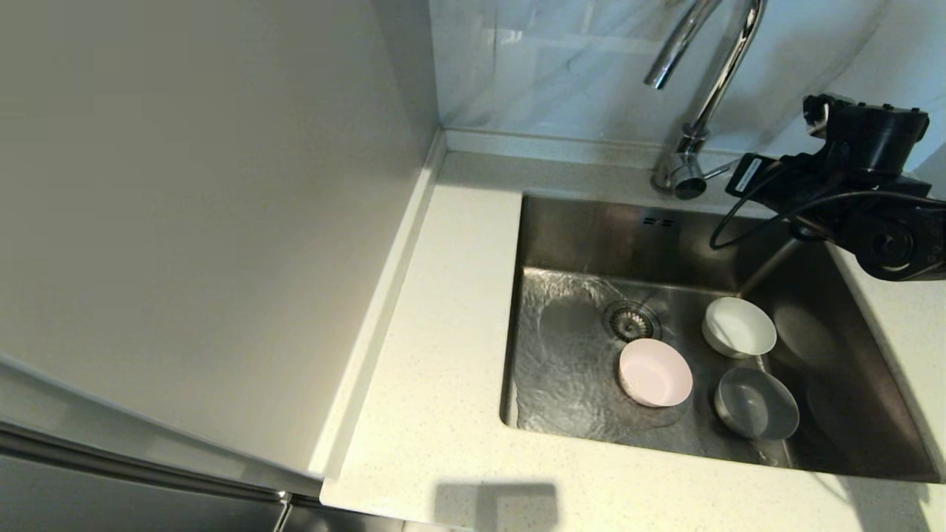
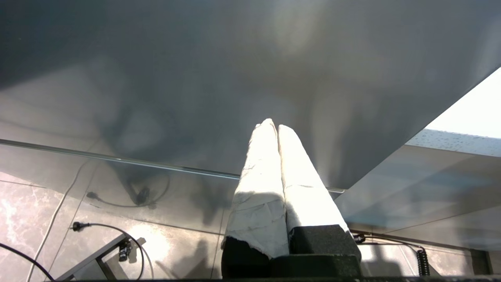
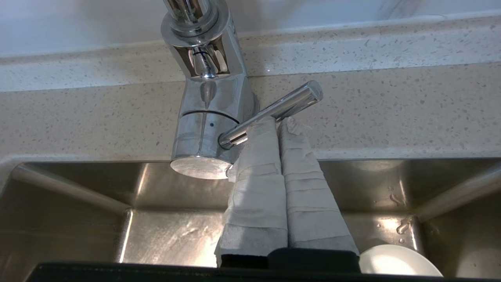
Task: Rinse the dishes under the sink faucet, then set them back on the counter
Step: Turn off the faucet
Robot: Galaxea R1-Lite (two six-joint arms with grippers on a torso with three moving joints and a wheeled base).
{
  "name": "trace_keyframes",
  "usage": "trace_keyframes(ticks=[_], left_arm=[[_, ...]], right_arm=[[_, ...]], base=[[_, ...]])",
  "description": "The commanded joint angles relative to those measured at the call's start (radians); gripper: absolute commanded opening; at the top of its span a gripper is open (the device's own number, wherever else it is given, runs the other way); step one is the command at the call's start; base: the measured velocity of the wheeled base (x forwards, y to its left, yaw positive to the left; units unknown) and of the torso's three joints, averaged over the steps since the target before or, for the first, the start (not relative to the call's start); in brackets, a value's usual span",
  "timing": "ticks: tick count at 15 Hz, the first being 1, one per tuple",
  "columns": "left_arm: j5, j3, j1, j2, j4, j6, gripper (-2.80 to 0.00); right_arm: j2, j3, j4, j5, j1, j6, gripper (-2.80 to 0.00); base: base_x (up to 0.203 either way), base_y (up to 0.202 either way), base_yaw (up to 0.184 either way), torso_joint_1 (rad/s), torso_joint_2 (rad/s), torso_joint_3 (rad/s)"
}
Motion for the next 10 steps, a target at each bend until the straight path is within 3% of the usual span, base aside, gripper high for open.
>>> trace_keyframes(ticks=[1,6,10], left_arm=[[0.001,0.000,0.000,-0.003,0.000,0.000,-2.80],[0.001,0.000,0.000,-0.003,0.000,0.000,-2.80],[0.000,0.000,0.000,-0.003,0.000,-0.001,-2.80]], right_arm=[[0.011,-0.014,-0.005,0.001,0.000,0.002,-2.80],[-0.042,0.012,-0.002,-0.001,-0.002,0.002,-2.80],[-0.270,0.284,0.000,-0.002,-0.002,0.002,-2.80]], base=[[0.000,0.000,0.000,0.000,0.00,0.000],[0.000,0.000,0.000,0.000,0.00,0.000],[0.000,0.000,0.000,0.000,0.00,0.000]])
